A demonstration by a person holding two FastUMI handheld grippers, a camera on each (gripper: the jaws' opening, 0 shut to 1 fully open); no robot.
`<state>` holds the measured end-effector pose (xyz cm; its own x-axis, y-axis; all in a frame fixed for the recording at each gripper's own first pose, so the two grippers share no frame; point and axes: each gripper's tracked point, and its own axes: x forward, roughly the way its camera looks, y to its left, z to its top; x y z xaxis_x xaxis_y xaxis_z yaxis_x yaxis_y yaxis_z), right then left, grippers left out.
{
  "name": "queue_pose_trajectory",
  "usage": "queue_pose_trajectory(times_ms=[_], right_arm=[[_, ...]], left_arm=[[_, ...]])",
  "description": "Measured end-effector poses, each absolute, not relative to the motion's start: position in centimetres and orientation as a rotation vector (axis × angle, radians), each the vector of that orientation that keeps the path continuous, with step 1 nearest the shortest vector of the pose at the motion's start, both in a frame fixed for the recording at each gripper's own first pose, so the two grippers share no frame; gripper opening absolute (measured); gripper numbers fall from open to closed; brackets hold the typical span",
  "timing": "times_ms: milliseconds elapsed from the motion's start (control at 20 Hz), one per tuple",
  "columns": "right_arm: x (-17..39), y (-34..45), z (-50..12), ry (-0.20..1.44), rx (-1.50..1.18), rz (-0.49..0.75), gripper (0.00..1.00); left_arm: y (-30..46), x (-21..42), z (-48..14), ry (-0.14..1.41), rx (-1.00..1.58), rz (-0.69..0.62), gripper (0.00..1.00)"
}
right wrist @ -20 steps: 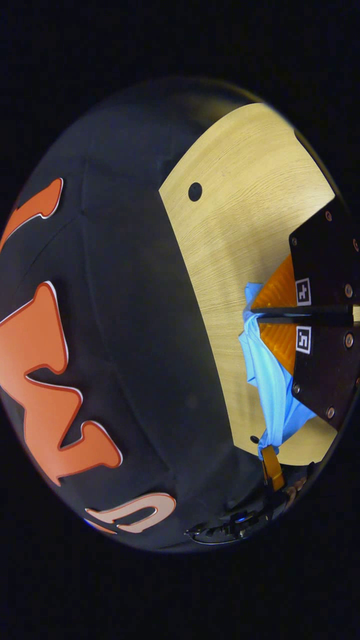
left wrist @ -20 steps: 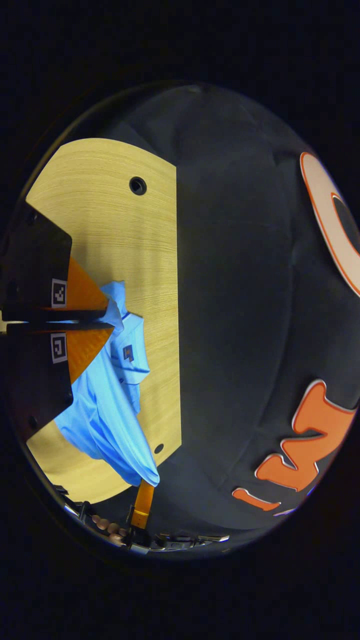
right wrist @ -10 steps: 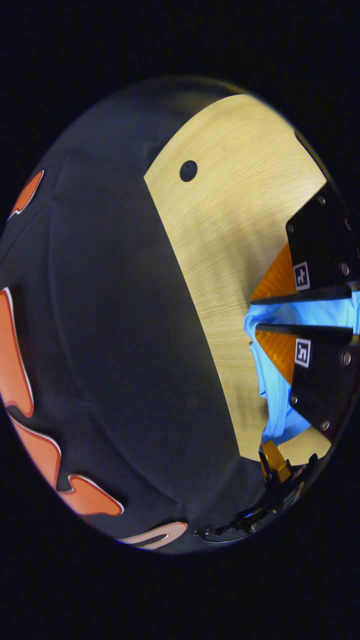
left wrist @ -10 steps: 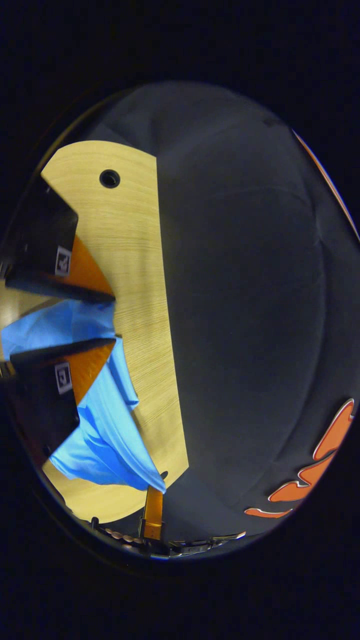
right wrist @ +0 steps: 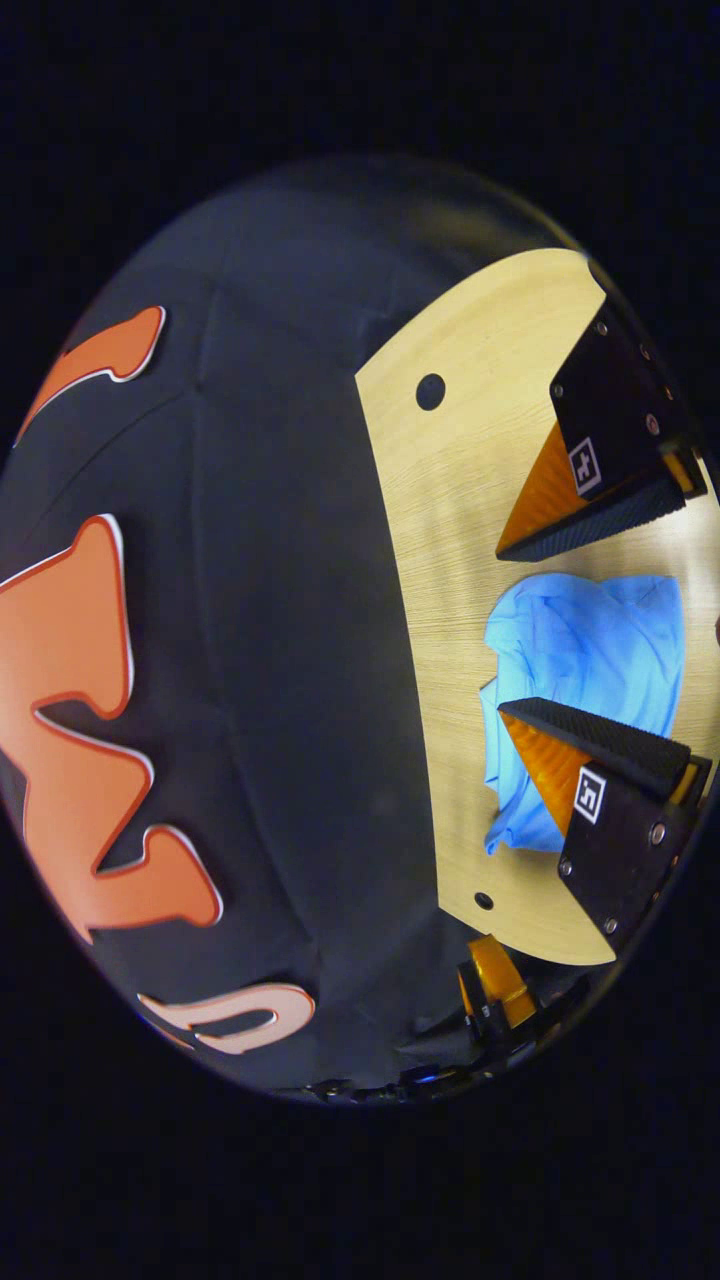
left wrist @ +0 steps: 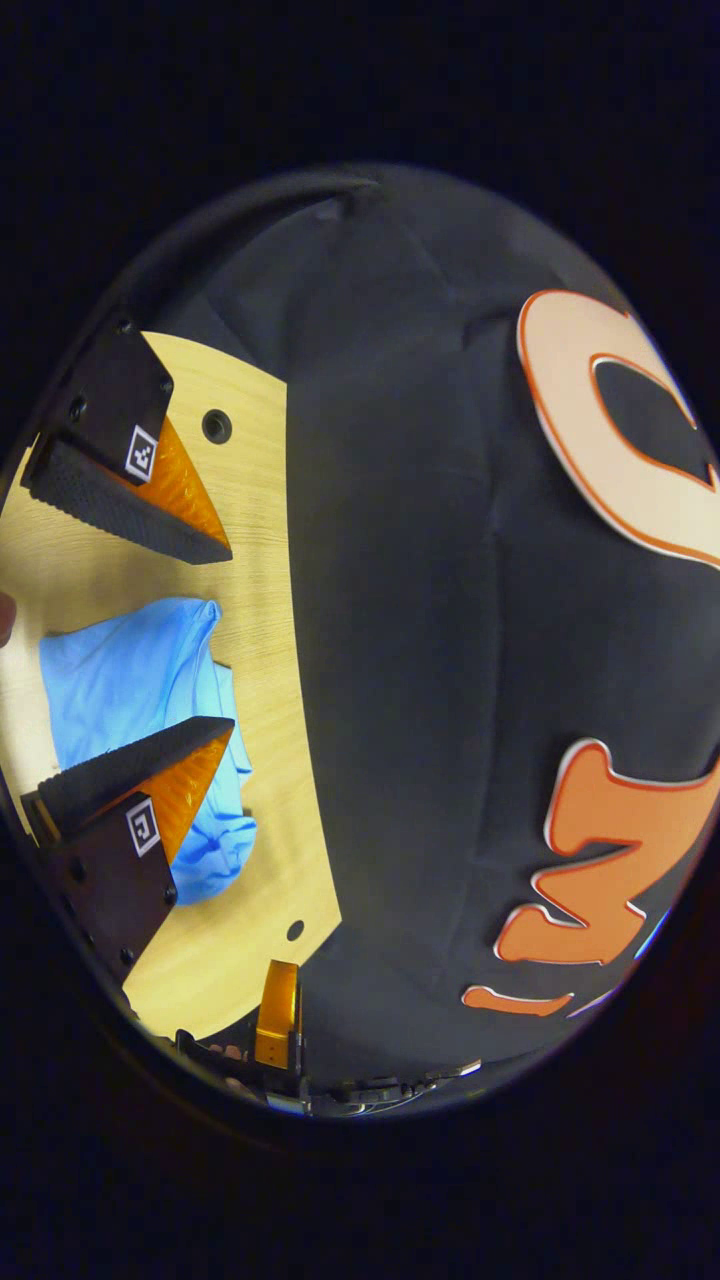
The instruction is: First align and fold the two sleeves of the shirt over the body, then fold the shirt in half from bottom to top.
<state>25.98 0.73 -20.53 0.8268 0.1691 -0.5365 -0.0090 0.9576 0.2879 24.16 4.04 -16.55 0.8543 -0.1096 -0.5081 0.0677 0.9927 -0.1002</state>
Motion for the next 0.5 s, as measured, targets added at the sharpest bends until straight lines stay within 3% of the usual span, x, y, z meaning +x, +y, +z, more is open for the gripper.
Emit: queue_pose_trajectory(times_ms=[300,500], right_arm=[[19.5,-0.6,-15.5,0.477,0.205,0.126,0.95],[15.5,-1.6,-10.9,0.355,0.148,0.13,0.95]], left_arm=[[2.9,16.5,-9.1,0.378,-0.037,-0.051,0.98],[1.9,11.7,-4.6,0.263,-0.047,-0.032,0.98]])
